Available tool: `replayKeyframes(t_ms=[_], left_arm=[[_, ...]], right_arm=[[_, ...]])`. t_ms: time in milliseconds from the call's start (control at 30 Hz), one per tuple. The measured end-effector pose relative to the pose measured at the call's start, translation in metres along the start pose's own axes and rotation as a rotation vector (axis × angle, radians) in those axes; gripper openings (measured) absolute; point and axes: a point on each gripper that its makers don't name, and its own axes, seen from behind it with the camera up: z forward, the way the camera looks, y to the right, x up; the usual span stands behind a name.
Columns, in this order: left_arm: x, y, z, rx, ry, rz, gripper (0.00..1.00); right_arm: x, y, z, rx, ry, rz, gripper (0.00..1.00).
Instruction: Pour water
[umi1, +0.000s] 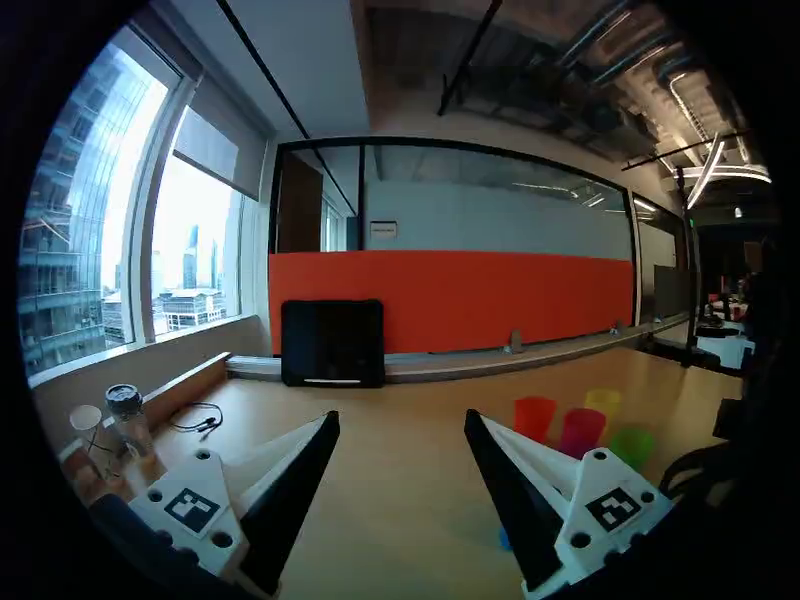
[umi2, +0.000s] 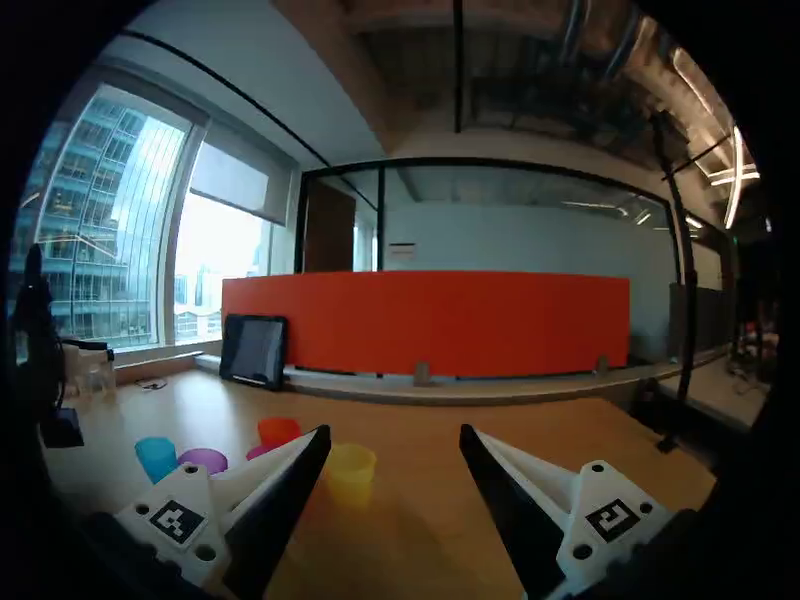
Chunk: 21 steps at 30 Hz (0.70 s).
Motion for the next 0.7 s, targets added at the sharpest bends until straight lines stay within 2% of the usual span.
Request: replayKeyframes(t_ms=[300, 500, 700], left_arm=[[0.009, 0.003, 0.000, 0.033, 0.057, 0.017, 0.93], [0.011, 0.002, 0.001, 0.066, 0.084, 0.046, 0.93], [0.000, -0.002, 0.004, 0.099, 0.088, 0.072, 0.93]], right_arm=[[0.004, 0.010, -0.004, -0.076, 0.043, -0.007, 1.00], [0.005, 0.011, -0.009, -0.093, 0.047, 0.018, 1.00], [0.005, 0.015, -0.011, -0.106, 0.043, 0.018, 1.00]])
